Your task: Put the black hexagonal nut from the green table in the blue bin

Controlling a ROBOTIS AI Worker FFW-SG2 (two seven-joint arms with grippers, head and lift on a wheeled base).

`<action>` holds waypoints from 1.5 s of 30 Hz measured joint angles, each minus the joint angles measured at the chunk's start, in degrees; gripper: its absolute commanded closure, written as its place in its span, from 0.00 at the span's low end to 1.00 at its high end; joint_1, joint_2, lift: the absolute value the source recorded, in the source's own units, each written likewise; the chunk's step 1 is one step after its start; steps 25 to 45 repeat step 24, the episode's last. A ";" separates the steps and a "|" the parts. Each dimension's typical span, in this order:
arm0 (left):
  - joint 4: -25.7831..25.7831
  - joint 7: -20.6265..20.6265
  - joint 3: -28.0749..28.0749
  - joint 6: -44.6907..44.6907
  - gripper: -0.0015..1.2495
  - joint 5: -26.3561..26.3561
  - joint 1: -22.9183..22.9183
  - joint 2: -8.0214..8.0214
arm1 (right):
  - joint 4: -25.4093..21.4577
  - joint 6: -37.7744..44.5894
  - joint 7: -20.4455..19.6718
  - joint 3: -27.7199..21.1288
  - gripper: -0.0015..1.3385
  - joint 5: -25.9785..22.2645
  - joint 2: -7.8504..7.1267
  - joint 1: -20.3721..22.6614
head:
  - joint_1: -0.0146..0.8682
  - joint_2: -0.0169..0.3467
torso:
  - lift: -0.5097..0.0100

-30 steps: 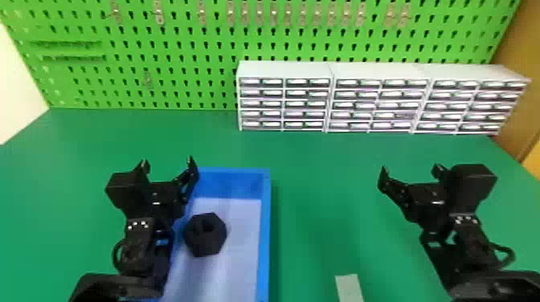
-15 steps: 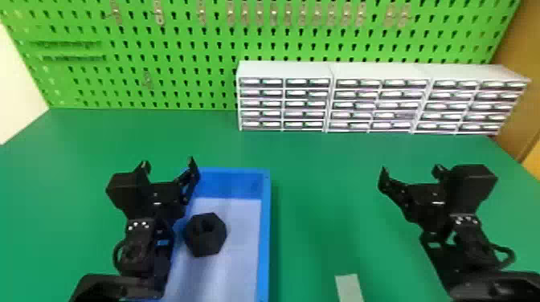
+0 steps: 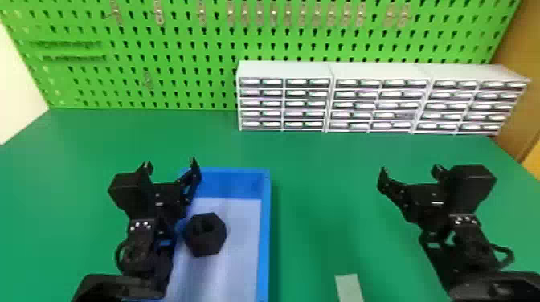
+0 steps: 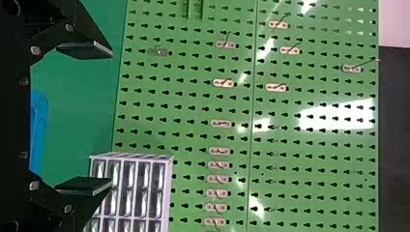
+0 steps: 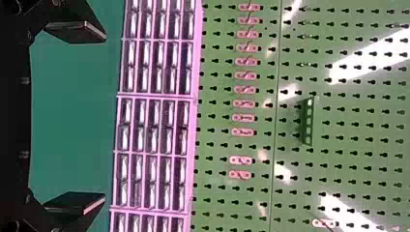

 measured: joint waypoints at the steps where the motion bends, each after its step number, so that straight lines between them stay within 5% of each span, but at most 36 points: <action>1: 0.03 -0.02 -0.03 0.00 0.26 0.03 -0.01 0.00 | 0.00 0.01 0.00 0.02 0.11 0.00 -0.01 0.00 | 0.76 0.20 | 0.80; 45: 0.24 -2.21 0.24 1.58 0.26 0.43 -0.53 0.04 | 0.00 0.50 0.00 0.39 0.11 0.03 -0.55 -0.15 | 0.76 0.20 | 0.80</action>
